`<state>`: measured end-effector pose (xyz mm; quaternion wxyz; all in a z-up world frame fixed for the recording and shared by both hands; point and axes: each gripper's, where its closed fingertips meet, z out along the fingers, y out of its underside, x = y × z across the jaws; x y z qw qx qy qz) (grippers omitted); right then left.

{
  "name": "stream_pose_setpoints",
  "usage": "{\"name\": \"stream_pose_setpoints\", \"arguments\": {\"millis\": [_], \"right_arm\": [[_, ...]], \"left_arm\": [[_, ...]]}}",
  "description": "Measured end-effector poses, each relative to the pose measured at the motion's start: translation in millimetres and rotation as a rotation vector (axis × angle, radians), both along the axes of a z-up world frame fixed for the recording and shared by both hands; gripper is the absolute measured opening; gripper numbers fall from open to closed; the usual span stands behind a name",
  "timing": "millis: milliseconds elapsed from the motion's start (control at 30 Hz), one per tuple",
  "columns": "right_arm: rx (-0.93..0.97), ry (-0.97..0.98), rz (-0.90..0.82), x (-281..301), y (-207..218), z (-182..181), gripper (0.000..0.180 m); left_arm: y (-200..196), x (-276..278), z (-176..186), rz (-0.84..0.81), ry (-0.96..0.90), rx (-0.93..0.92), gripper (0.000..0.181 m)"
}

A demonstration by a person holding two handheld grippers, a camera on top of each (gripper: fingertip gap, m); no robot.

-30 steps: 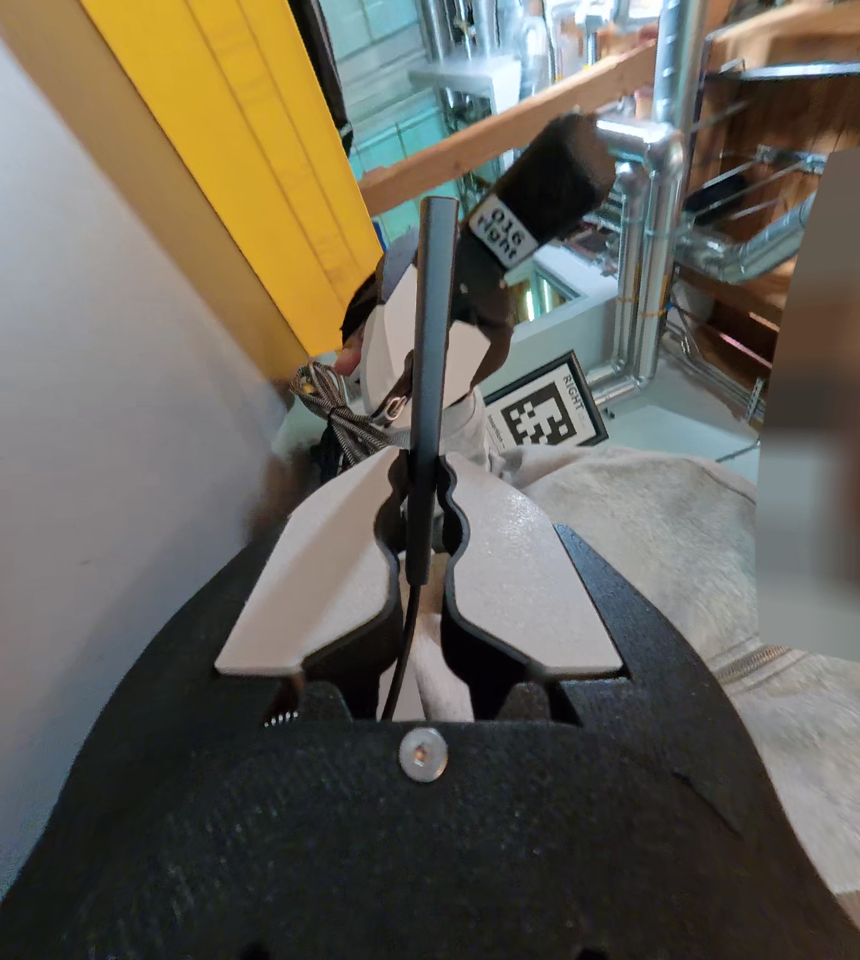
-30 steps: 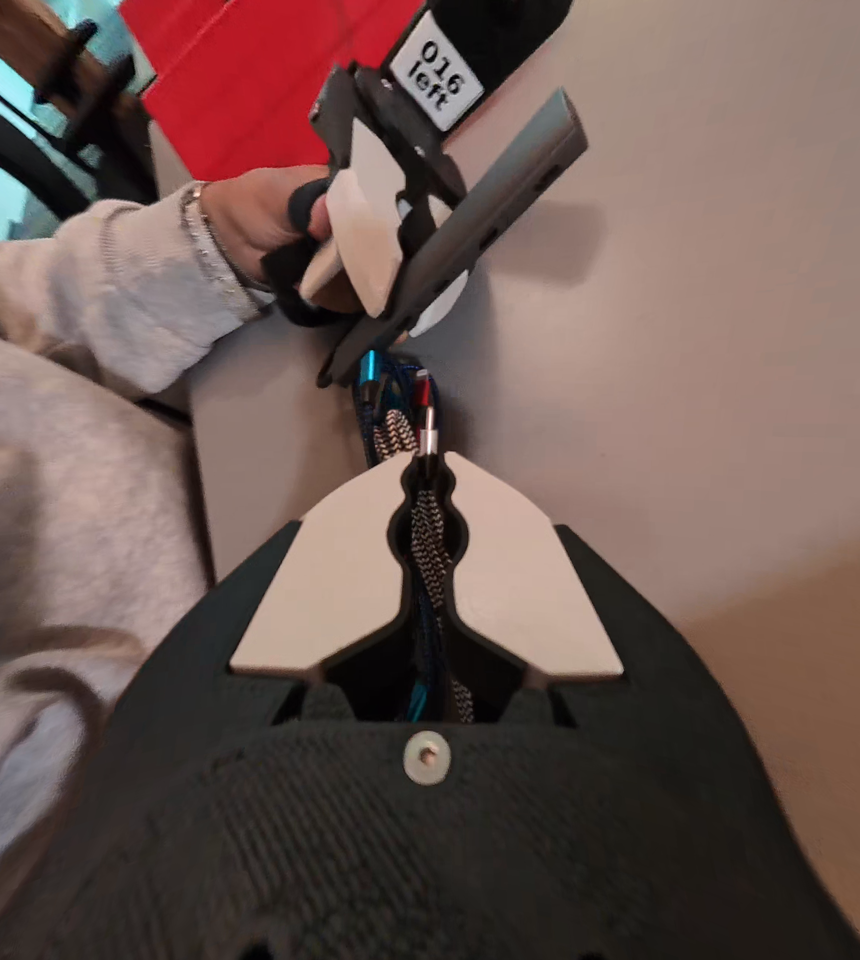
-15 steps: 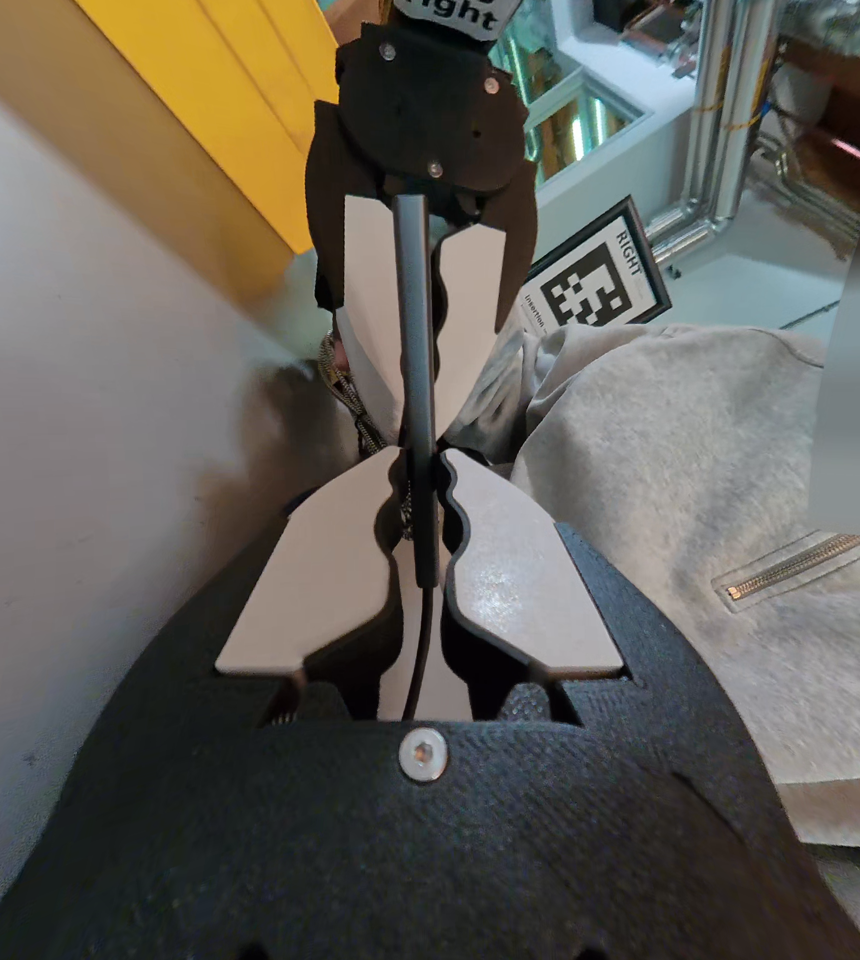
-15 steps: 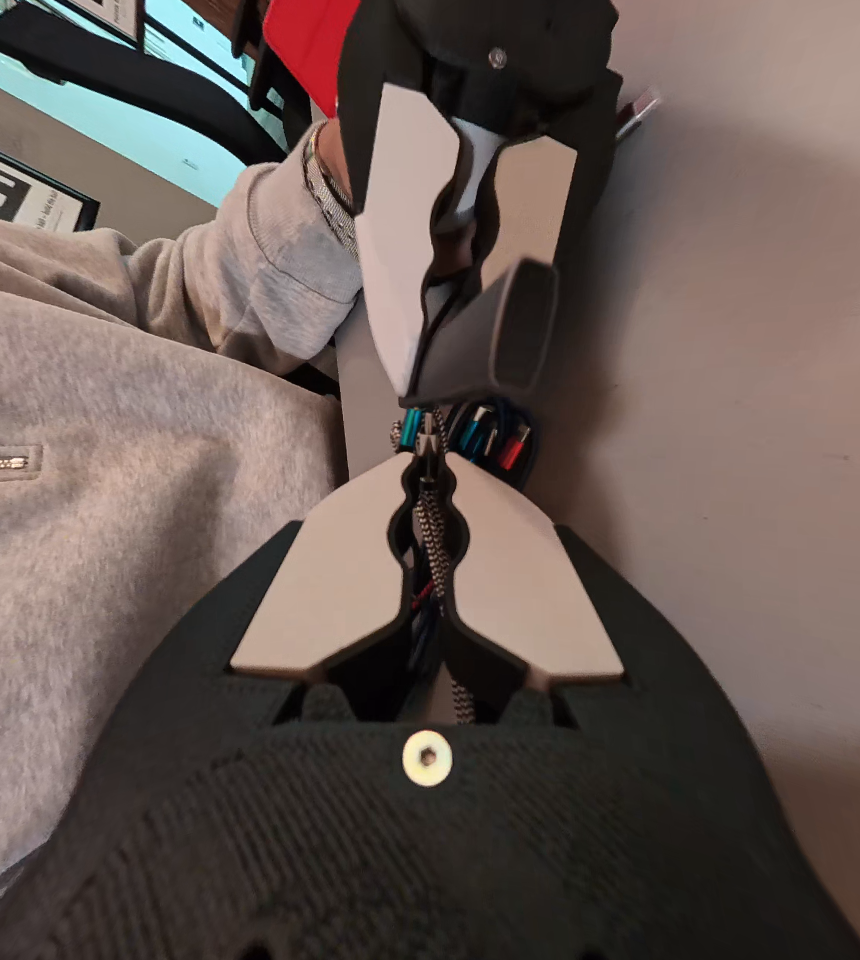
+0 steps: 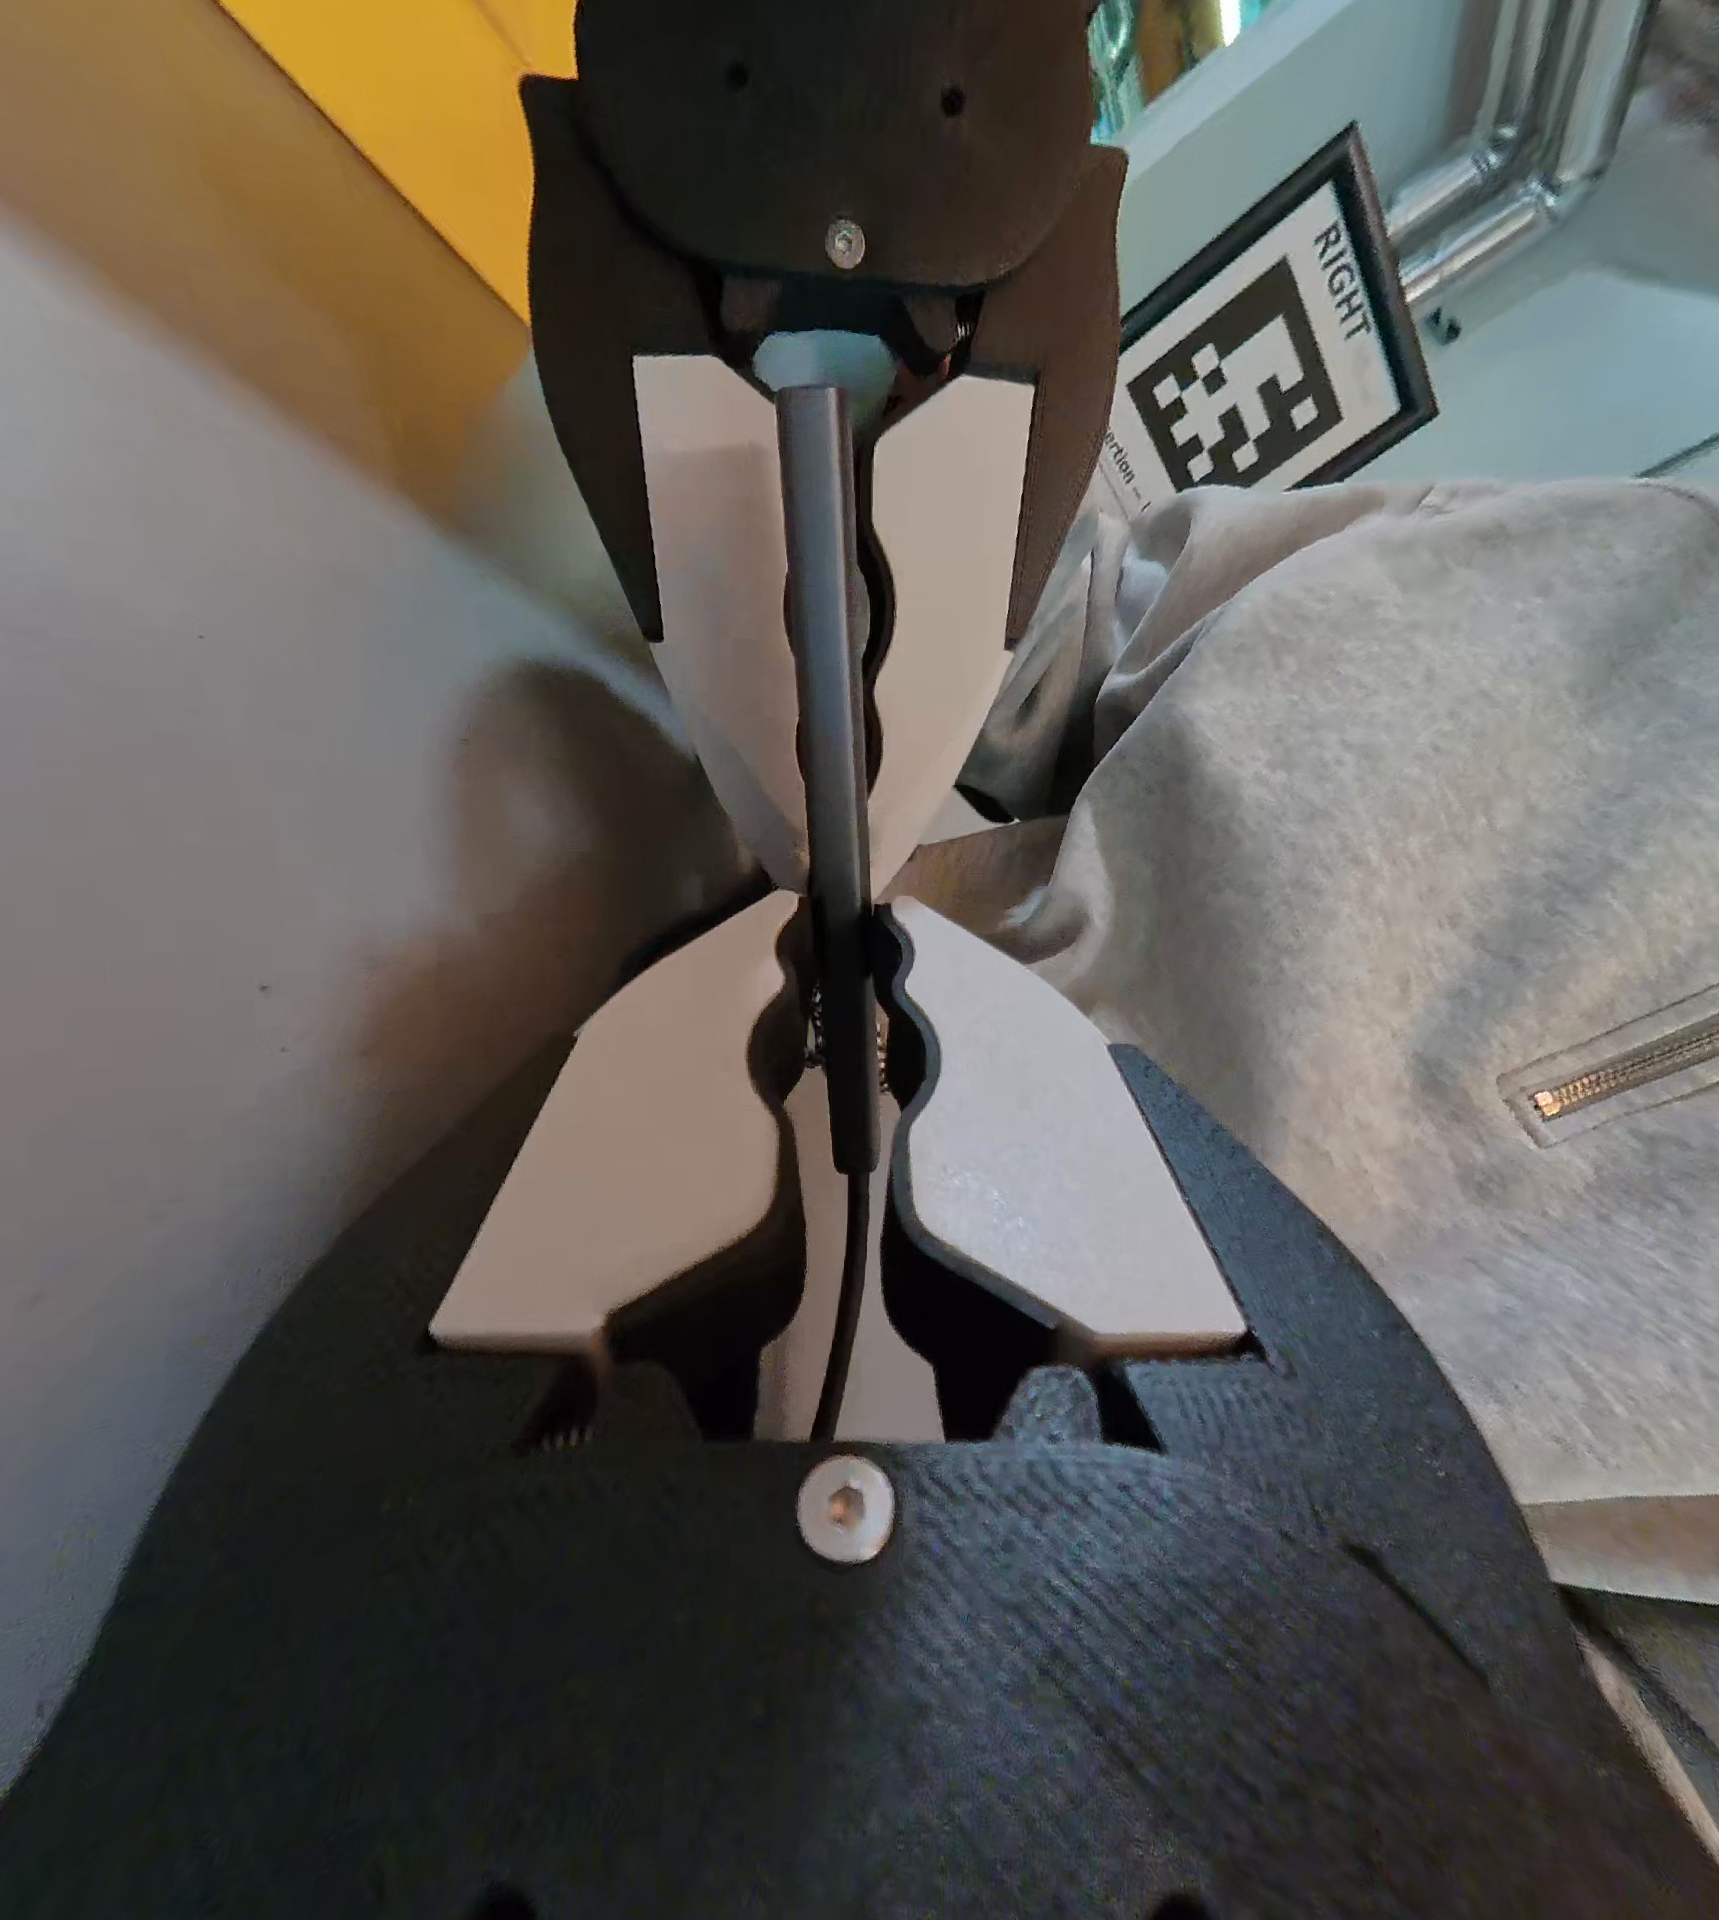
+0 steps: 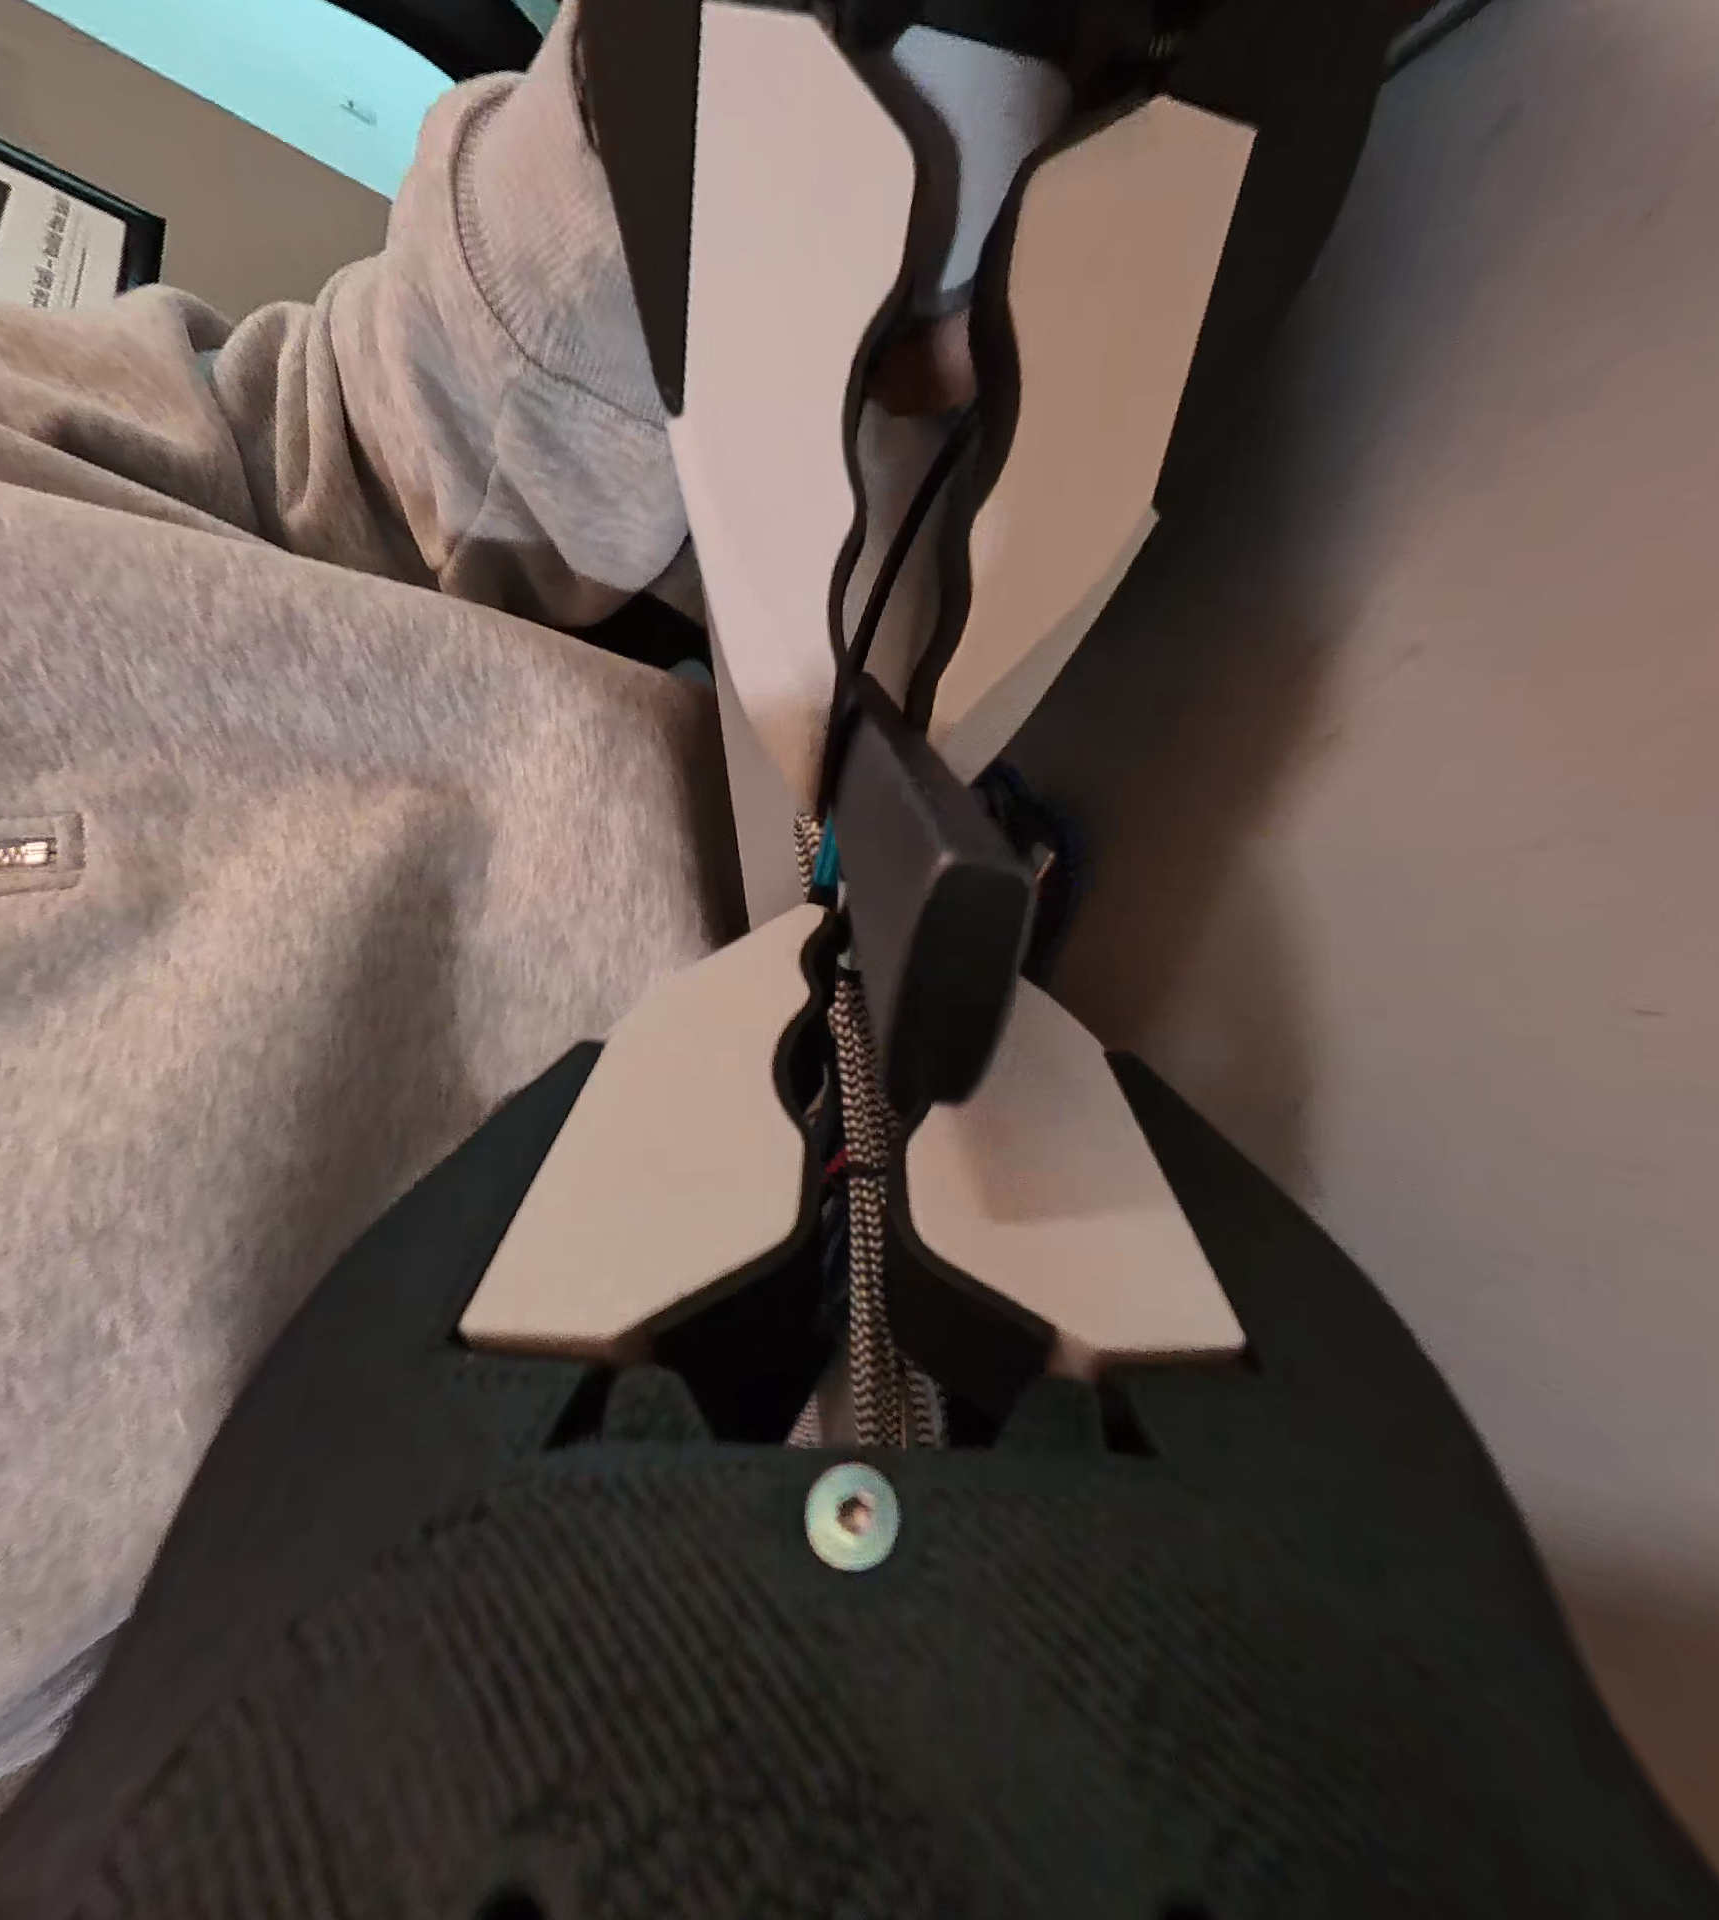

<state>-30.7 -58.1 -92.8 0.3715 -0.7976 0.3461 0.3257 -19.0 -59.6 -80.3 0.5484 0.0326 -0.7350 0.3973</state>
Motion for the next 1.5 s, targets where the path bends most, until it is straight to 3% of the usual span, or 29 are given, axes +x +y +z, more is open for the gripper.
{"name": "stream_pose_setpoints", "arguments": {"millis": [667,833,1033,1167,1300,1500], "right_arm": [[0.154,0.112,-0.088,1.4,1.3,0.3,0.005],[0.154,0.081,-0.204,17.0,-5.5,-2.8,0.007],[0.187,-0.122,-0.421,55.8,-26.5,11.9,0.022],[0.071,-0.439,-0.505,65.8,-47.5,21.7,0.024],[-0.099,-0.756,-0.48,56.0,-49.9,24.4,0.025],[-0.268,-0.762,-0.415,34.6,-42.1,-9.5,0.023]], "left_arm": [[2.1,-1.4,-2.2,-0.014,0.002,0.021,0.011],[-5.9,14.1,-5.8,0.089,0.048,0.078,0.01],[-12.7,24.0,-11.6,0.165,0.077,0.141,0.01],[-14.7,32.2,-12.6,0.219,0.126,0.165,0.01],[-13.6,35.2,-10.7,0.229,0.167,0.163,0.01],[-13.3,30.7,-12.1,0.202,0.155,0.173,0.01]]}}
